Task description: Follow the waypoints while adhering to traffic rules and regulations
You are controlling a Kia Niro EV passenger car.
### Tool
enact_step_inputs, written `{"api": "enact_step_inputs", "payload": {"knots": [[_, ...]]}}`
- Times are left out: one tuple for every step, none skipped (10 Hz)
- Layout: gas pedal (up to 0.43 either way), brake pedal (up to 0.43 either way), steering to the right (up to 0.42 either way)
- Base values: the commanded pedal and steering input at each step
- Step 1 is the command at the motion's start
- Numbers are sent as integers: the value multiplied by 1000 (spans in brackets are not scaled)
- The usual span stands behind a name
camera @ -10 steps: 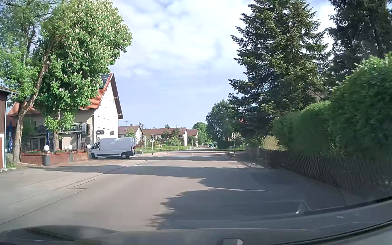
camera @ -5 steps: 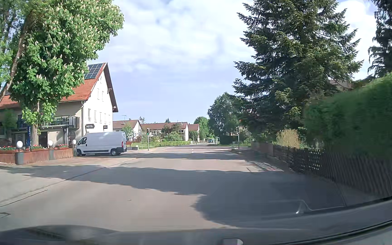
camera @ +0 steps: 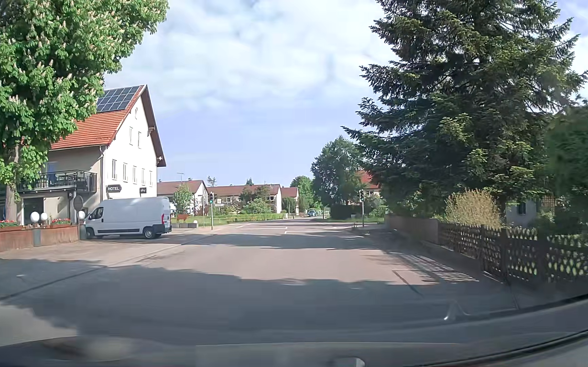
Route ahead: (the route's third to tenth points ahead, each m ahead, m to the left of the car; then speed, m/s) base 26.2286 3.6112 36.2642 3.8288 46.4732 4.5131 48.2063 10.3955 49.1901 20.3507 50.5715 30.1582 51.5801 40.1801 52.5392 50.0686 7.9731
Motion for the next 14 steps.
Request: {"api": "enact_step_inputs", "payload": {"knots": [[0, 183, 1], [0, 195, 1], [0, 201, 1], [0, 201, 1], [0, 195, 1], [0, 195, 1], [0, 183, 1], [0, 177, 1], [0, 146, 1], [0, 98, 1], [0, 73, 1], [0, 12, 0], [0, 0, -1], [0, 0, -4]]}}
